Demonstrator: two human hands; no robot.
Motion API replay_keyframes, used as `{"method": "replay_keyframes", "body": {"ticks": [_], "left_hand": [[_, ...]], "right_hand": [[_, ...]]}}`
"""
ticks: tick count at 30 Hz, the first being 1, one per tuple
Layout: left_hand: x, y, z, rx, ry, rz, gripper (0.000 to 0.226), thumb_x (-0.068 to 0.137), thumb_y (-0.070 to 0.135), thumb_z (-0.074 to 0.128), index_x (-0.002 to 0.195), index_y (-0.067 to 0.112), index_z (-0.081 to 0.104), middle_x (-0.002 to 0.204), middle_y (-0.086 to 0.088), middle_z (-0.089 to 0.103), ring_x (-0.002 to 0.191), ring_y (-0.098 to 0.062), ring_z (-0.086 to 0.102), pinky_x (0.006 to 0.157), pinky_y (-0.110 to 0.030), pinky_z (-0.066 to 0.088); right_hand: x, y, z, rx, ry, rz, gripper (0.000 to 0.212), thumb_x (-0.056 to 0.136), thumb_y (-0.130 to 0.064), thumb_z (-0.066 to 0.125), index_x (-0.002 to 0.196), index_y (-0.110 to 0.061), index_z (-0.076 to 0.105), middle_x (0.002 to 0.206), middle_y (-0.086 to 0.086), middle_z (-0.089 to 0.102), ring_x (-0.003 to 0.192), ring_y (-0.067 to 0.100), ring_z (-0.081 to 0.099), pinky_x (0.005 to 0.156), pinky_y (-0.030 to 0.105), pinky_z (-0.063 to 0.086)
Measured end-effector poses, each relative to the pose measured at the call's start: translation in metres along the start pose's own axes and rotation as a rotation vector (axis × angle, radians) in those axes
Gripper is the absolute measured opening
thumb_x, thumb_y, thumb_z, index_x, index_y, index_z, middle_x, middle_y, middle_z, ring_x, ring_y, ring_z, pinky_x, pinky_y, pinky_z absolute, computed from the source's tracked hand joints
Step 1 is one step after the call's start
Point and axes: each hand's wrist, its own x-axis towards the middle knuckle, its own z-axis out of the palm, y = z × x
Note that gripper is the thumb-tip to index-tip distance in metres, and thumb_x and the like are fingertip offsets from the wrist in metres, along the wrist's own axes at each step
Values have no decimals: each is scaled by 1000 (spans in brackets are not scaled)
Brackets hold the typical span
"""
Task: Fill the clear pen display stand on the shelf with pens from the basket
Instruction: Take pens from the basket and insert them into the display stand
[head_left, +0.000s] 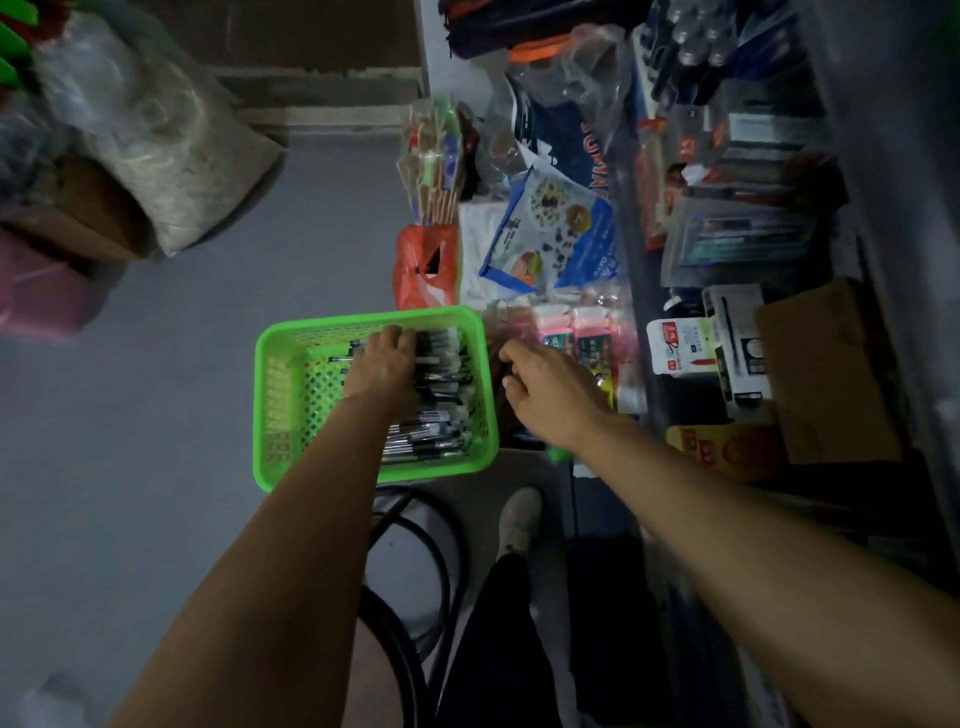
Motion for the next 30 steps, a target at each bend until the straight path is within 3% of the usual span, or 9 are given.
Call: {"method": "replay_keyframes", "body": {"ticks": [8, 16, 21, 27, 30], "left_hand": [[18, -2, 19, 45, 43, -8, 63, 71, 23, 72, 124, 3, 44, 126, -17, 42, 117, -36, 40, 95, -45, 39], [17, -3, 27, 48, 23, 46, 56, 75, 20, 68, 122, 4, 44, 127, -18, 43, 119, -36, 39, 95, -46, 38], [12, -5, 31, 62, 18, 94, 47, 80, 20, 64, 119, 2, 46, 125, -18, 46, 119, -37, 40, 92, -46, 37], [8, -13, 30, 58, -16, 148, 48, 81, 22, 66, 120, 1, 44, 124, -20, 48, 117, -37, 42, 94, -46, 40], [6, -14, 31, 58, -18, 161, 48, 83, 26, 65, 119, 3, 44, 123, -20, 53, 115, -37, 49, 91, -45, 42]], "right_hand": [[3, 14, 15, 1, -8, -10, 23, 93, -14, 52, 115, -9, 56, 103, 9, 65, 95, 29, 60, 75, 41, 52], [-2, 13, 31, -31, -37, -14, 22, 93, -15, 51, 113, -10, 56, 111, 8, 61, 99, 30, 59, 77, 43, 53], [-5, 8, 35, -56, -40, -44, 18, 92, -12, 49, 109, -7, 56, 104, 10, 59, 99, 32, 54, 70, 45, 52], [-11, 7, 35, -72, -22, -56, 20, 93, -12, 49, 112, -8, 56, 103, 11, 61, 97, 30, 54, 66, 35, 44], [-16, 6, 32, -83, -10, -55, 22, 93, -12, 48, 114, -10, 56, 103, 10, 61, 98, 30, 55, 68, 37, 48]]}}
